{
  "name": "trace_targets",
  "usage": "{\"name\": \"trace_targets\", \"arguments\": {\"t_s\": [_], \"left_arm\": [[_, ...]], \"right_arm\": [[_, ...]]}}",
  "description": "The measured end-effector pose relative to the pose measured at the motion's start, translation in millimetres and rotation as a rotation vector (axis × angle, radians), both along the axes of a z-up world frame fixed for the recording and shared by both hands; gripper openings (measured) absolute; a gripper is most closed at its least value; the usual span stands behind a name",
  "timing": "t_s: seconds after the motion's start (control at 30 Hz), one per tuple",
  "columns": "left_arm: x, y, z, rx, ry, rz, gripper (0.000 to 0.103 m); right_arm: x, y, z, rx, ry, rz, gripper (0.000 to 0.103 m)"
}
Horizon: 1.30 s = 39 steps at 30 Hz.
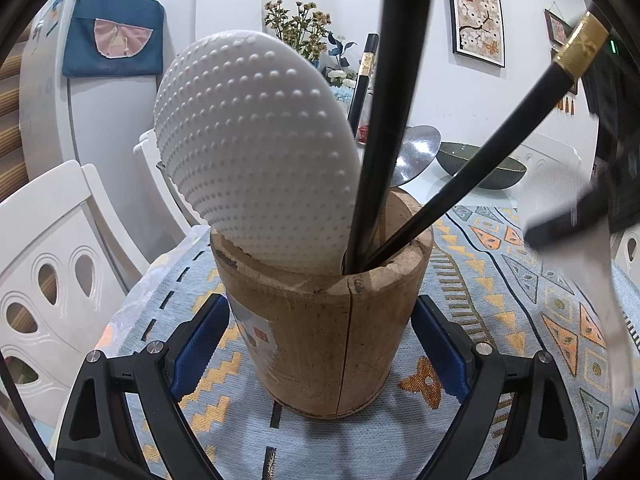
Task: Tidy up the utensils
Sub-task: 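Lift the white spoon with the right gripper and carry it toward the holder, then lower the white spoon into the wooden holder with the right gripper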
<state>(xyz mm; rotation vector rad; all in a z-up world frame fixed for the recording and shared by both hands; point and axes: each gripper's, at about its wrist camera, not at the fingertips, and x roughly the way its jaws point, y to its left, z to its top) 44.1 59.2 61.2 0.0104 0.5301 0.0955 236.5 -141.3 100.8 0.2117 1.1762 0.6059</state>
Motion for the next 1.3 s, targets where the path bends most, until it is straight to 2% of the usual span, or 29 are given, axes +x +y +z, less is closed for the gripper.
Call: {"name": "trace_targets", "arguments": {"t_s": [0.4, 0.63, 0.77, 0.9, 1.13, 1.23, 1.3], "left_arm": [[1.3, 2.6, -0.2, -0.006, 0.004, -0.002, 0.092], [2.5, 2.9, -1.2, -0.010, 0.010, -0.004, 0.092], [2.4, 3.6, -2.1, -0.016, 0.014, -0.007, 0.092], [4.1, 5.2, -2.6, -0.021, 0.021, -0.009, 0.092], [8.9, 6.8, -4.5, -0.025, 0.043, -0.011, 0.092], [8.7, 6.4, -4.4, -0.027, 0.046, -0.012, 0.093], [8.6, 6.2, -4.7, -0.027, 0.048, -0.011, 0.093]], "right_arm": [[2.6, 15.3, 95.2, 0.243, -0.310, -0.029, 0.009], [15.7, 60.0, 121.6, 0.364, -0.454, 0.033, 0.009], [20.0, 79.4, 121.7, 0.408, -0.509, 0.072, 0.009], [23.2, 94.3, 108.3, 0.446, -0.535, 0.081, 0.009], [13.2, 112.0, 81.2, 0.437, -0.597, 0.089, 0.009], [2.4, 113.9, 76.3, 0.399, -0.643, 0.117, 0.009], [-1.1, 114.2, 74.0, 0.382, -0.639, 0.138, 0.009]]}}
